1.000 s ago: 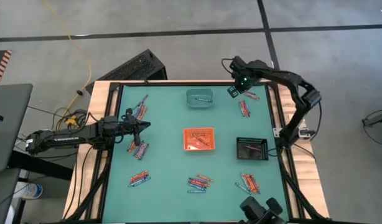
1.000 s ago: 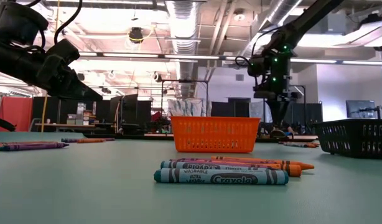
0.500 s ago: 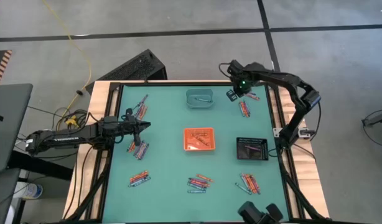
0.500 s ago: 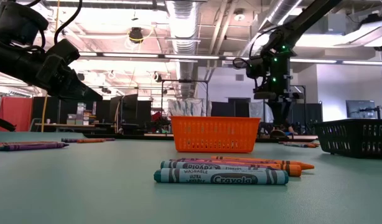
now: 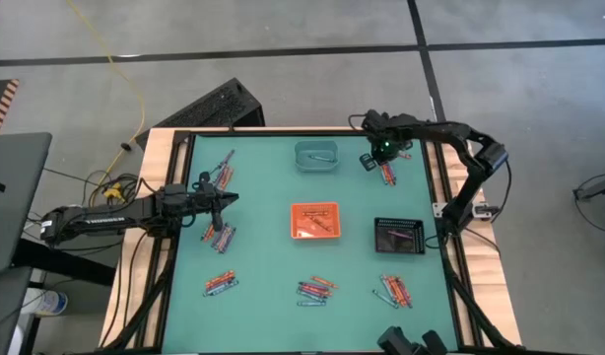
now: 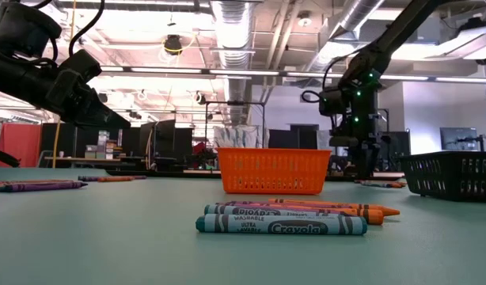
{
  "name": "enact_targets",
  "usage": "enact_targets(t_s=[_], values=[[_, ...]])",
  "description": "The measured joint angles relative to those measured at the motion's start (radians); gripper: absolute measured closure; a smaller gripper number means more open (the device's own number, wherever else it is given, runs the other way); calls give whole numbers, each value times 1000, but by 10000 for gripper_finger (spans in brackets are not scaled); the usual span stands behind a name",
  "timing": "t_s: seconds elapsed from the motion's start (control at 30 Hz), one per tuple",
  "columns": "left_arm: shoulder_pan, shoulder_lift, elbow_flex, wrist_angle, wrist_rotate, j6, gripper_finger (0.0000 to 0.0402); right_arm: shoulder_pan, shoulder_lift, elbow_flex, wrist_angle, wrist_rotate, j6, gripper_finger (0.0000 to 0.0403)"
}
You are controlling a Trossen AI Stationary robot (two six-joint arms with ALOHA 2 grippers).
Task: Sort crayons
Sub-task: Put the orange crayon into the orange bin
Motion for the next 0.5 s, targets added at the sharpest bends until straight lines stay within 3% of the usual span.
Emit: enact_targets(t_s=[0.5], values=[[0,0,0,0,0,0,384,-2,76,4,69,4,-1,321]])
